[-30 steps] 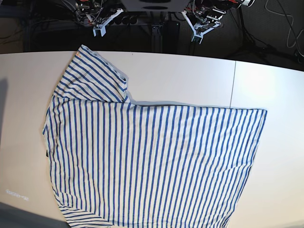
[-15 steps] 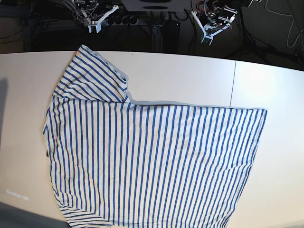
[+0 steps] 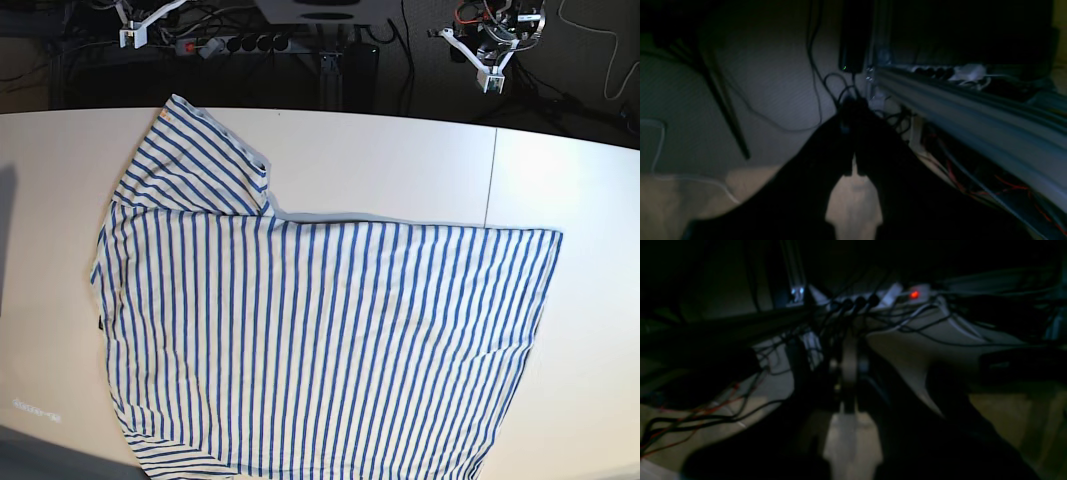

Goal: Fold the T-shirt properly
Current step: 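Move both grippers out from rest toward the striped shirt's edges, then lower the right gripper onto the shirt's shoulder edge and grasp it, then lower the left gripper to the opposite shirt edge and grasp it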

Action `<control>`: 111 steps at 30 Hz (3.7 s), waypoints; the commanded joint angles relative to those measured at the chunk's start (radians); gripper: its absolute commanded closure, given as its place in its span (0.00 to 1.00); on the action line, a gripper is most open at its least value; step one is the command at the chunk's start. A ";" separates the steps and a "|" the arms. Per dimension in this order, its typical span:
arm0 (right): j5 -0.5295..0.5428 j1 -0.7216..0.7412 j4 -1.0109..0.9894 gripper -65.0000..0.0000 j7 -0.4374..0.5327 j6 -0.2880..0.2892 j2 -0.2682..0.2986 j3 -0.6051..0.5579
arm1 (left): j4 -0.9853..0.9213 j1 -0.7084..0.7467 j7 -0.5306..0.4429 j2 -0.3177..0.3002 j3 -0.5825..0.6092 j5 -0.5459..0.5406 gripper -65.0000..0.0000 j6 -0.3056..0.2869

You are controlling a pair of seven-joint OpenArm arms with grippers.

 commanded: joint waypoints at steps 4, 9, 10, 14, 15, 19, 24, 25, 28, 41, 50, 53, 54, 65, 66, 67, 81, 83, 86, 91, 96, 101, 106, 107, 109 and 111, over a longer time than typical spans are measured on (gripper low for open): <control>0.141 -0.127 0.214 1.00 -0.087 0.102 0.071 0.004 | 0.177 0.085 0.028 -0.053 -0.005 -0.047 0.83 -0.019; 0.248 -0.267 0.494 1.00 -0.121 0.102 0.148 0.007 | 0.393 0.171 0.063 -0.092 -0.006 -0.059 0.82 -0.018; 0.258 -0.289 0.549 0.99 -0.121 0.102 0.160 0.010 | 0.434 0.186 0.066 -0.099 -0.006 -0.060 0.82 -0.018; 0.312 -0.340 0.752 0.83 -0.125 0.102 0.182 0.047 | 0.585 0.229 0.092 -0.136 -0.006 -0.077 0.82 -0.018; 0.337 -0.339 0.794 0.78 -0.134 0.102 0.186 0.060 | 0.618 0.233 0.096 -0.145 -0.006 -0.077 0.82 -0.018; 0.459 -0.313 0.926 0.63 -0.230 0.101 0.190 0.119 | 0.721 0.234 0.148 -0.179 -0.006 -0.085 0.82 -0.018; 0.541 -0.263 0.957 0.61 -0.274 0.101 0.190 0.167 | 0.789 0.235 0.190 -0.227 -0.006 -0.124 0.82 -0.018; 0.548 -0.251 0.954 0.61 -0.274 0.101 0.190 0.172 | 0.797 0.235 0.190 -0.236 -0.006 -0.128 0.82 -0.018; 0.558 -0.224 0.941 0.61 -0.275 0.100 0.190 0.177 | 0.813 0.235 0.192 -0.261 -0.006 -0.129 0.82 -0.018; 0.737 -0.141 0.719 0.61 -0.391 0.071 0.190 0.177 | 0.818 0.234 0.198 -0.293 -0.006 -0.129 0.82 -0.018; 0.762 -0.092 0.699 0.61 -0.439 0.071 0.190 0.132 | 0.818 0.226 0.213 -0.293 -0.006 -0.189 0.82 -0.018; 0.755 -0.069 0.673 0.61 -0.438 0.071 0.190 0.076 | 0.818 0.226 0.216 -0.293 -0.006 -0.189 0.82 -0.018; 0.754 -0.056 0.665 0.61 -0.438 0.071 0.188 0.056 | 0.818 0.225 0.216 -0.293 -0.006 -0.188 0.82 -0.018; 0.713 0.022 0.596 0.61 -0.438 0.071 0.140 -0.042 | 0.823 0.223 0.241 -0.293 -0.077 -0.273 0.82 -0.015; 0.700 0.025 0.596 0.61 -0.438 0.071 0.139 -0.042 | 0.829 0.221 0.253 -0.293 -0.098 -0.294 0.82 -0.015; 0.690 0.024 0.596 0.62 -0.438 0.071 0.139 -0.042 | 0.837 0.220 0.269 -0.293 -0.121 -0.315 0.82 -0.015; 0.577 0.024 0.596 1.00 -0.422 0.071 0.140 -0.042 | 0.871 0.059 0.419 -0.458 -0.242 -0.509 0.82 -0.015; 0.576 0.024 0.596 1.00 -0.422 0.071 0.140 -0.042 | 0.879 0.048 0.446 -0.489 -0.242 -0.537 0.82 -0.016; 0.576 0.025 0.596 1.00 -0.422 0.071 0.140 -0.042 | 0.909 0.049 0.499 -0.518 -0.242 -0.562 0.82 -0.016; 0.576 0.042 0.596 1.00 -0.411 0.072 0.140 -0.042 | 0.960 0.051 0.569 -0.523 -0.242 -0.583 0.82 -0.016; 0.571 0.062 0.596 1.00 -0.412 0.072 0.143 -0.042 | 0.985 0.042 0.517 -0.523 -0.242 -0.585 0.82 -0.019; 0.573 0.072 0.596 1.00 -0.411 0.072 0.154 -0.042 | 0.935 0.003 0.504 -0.523 -0.242 -0.568 0.82 -0.018; 0.572 0.080 0.597 1.00 -0.411 0.072 0.157 -0.042 | 0.797 -0.079 0.500 -0.523 -0.241 -0.614 0.79 -0.018; 0.572 0.080 0.597 1.00 -0.411 0.072 0.158 -0.042 | 0.761 -0.098 0.500 -0.522 -0.241 -0.621 0.76 -0.018; 0.572 0.078 0.597 1.00 -0.411 0.072 0.157 -0.042 | 0.681 -0.134 0.500 -0.521 -0.240 -0.654 0.67 -0.015; 0.573 0.077 0.597 1.00 -0.411 0.072 0.157 -0.042 | 0.597 -0.170 0.509 -0.517 -0.234 -0.679 0.62 -0.014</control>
